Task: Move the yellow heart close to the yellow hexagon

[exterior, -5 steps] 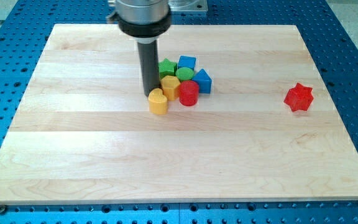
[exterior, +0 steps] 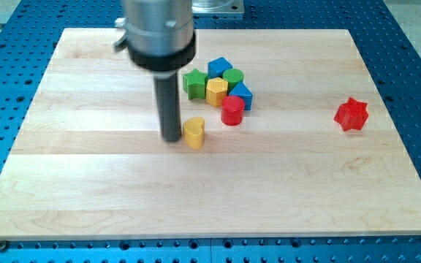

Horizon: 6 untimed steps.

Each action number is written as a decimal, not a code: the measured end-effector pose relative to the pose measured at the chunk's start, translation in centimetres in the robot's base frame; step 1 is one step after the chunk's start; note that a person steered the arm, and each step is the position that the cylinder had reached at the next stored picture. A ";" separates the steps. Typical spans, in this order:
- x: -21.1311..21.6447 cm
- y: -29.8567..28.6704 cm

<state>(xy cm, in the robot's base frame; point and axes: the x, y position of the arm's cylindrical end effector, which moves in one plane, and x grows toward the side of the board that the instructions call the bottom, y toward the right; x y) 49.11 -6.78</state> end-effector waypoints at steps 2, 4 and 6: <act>0.3 5.5; -2.9 3.6; -5.8 0.3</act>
